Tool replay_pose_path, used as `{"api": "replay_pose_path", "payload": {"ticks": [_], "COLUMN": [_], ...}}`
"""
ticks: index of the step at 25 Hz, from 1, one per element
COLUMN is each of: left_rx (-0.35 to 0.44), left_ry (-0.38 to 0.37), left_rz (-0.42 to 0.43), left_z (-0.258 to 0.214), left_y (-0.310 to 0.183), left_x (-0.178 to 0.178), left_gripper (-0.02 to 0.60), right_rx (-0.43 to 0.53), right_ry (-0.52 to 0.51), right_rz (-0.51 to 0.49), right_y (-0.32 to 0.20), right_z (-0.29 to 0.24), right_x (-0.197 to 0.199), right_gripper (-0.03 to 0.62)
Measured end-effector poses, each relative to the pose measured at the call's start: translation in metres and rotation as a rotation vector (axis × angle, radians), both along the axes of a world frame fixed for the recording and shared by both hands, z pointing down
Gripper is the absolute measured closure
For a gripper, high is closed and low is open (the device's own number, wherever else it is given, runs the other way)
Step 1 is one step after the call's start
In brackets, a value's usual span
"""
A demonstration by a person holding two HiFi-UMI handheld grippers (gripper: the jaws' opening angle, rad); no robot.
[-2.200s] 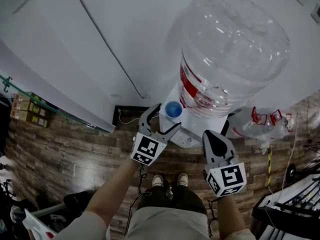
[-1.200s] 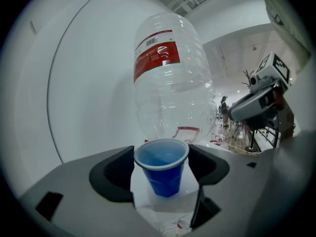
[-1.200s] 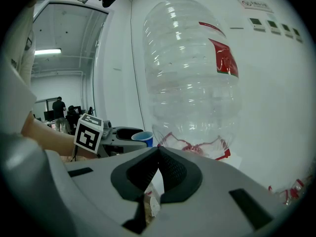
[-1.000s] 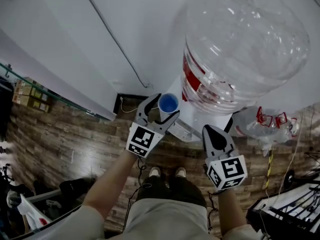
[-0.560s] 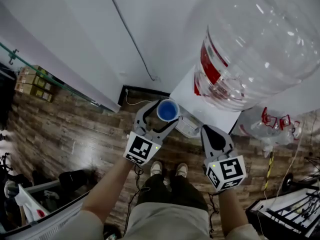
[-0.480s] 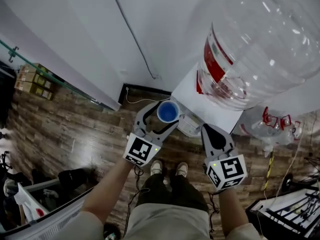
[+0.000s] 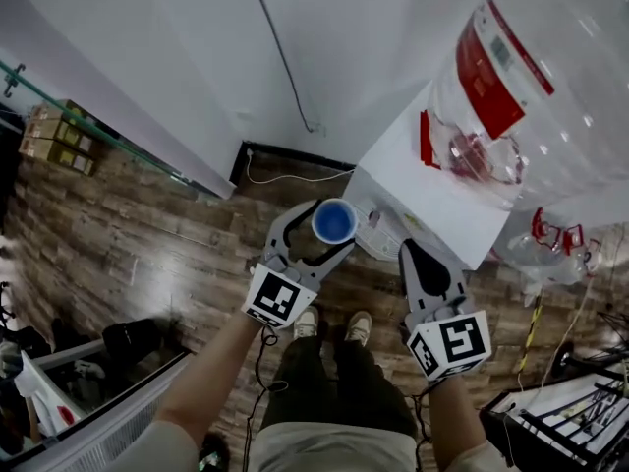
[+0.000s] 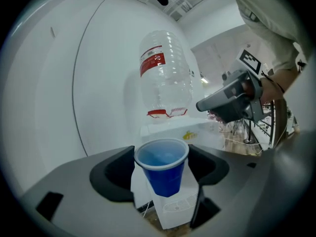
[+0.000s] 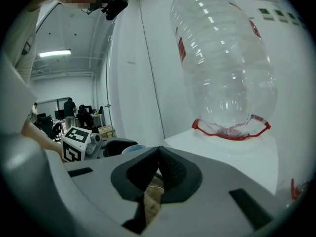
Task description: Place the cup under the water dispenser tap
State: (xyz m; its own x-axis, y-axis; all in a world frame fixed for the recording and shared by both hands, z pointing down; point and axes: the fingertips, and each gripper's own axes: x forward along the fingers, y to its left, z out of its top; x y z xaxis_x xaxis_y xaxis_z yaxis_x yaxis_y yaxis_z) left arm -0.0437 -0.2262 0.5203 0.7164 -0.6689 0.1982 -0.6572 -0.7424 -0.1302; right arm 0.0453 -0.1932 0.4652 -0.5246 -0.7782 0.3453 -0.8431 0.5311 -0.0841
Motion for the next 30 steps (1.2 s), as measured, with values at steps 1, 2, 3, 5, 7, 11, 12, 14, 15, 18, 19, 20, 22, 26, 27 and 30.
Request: {"api": "replay_pose_path", "payload": {"ticks": [1, 2, 3, 5, 7, 11, 12, 14, 15, 18, 19, 20, 22, 26, 27, 30], "left_rx": [-0.006, -0.012, -0.020, -0.030, -0.039, -0.057, -0.060, -0.069, -0.075, -0.092, -0.096, -0.099, -0.104, -0.108, -0.108, -0.100], "left_ry": [-0.001, -0.002, -0.004, -0.009, -0.008, -0.023, -0.027, -0.037, -0.042, -0.055, -0.057, -0.060, -0.065, -0.065, -0.065, -0.071], "left_rz": [0.001, 0.002, 0.005, 0.008, 0.008, 0.009, 0.011, 0.016, 0.020, 0.037, 0.045, 0.052, 0.062, 0.071, 0.074, 0.088], "left_z": [0.007, 0.015, 0.024, 0.042, 0.061, 0.099, 0.109, 0.130, 0.140, 0.169, 0.179, 0.188, 0.203, 0.225, 0.230, 0.240], "left_y": [0.001, 0.002, 0.004, 0.005, 0.004, 0.001, 0.000, -0.002, -0.003, -0.004, -0.004, -0.005, -0.008, -0.016, -0.018, -0.021], "left_x": [0.000, -0.001, -0.002, -0.002, 0.000, 0.005, 0.008, 0.014, 0.017, 0.030, 0.036, 0.041, 0.050, 0.068, 0.071, 0.082], "left_gripper": [0.241, 0.241, 0.241, 0.241, 0.241, 0.241, 0.241, 0.241, 0.241, 0.241, 0.241, 0.241, 0.241, 0.241, 0.241, 0.241], "right_rx": [-0.001, -0.002, -0.003, 0.000, -0.003, -0.023, -0.028, -0.035, -0.037, -0.038, -0.039, -0.039, -0.036, -0.032, -0.032, -0.030], "right_ry": [-0.001, -0.003, -0.005, -0.005, -0.003, -0.009, -0.011, -0.011, -0.010, -0.010, -0.011, -0.012, -0.012, -0.014, -0.019, -0.032], "right_rz": [-0.005, -0.011, -0.015, -0.018, -0.015, -0.008, -0.007, -0.010, -0.013, -0.018, -0.019, -0.021, -0.026, -0.017, -0.015, -0.021], "right_y": [0.001, 0.002, 0.003, 0.004, 0.003, 0.004, 0.003, 0.003, 0.002, 0.002, 0.002, 0.002, 0.002, 0.002, 0.002, 0.004], "right_z": [0.005, 0.010, 0.016, 0.028, 0.043, 0.074, 0.081, 0.096, 0.102, 0.117, 0.121, 0.125, 0.132, 0.146, 0.149, 0.158], "right_x": [-0.003, -0.007, -0.010, -0.014, -0.015, -0.016, -0.016, -0.016, -0.016, -0.014, -0.014, -0.013, -0.013, -0.008, -0.008, -0.010], "right_gripper": [0.586, 0.586, 0.588, 0.587, 0.586, 0.586, 0.586, 0.586, 0.586, 0.586, 0.586, 0.586, 0.586, 0.586, 0.586, 0.586]}}
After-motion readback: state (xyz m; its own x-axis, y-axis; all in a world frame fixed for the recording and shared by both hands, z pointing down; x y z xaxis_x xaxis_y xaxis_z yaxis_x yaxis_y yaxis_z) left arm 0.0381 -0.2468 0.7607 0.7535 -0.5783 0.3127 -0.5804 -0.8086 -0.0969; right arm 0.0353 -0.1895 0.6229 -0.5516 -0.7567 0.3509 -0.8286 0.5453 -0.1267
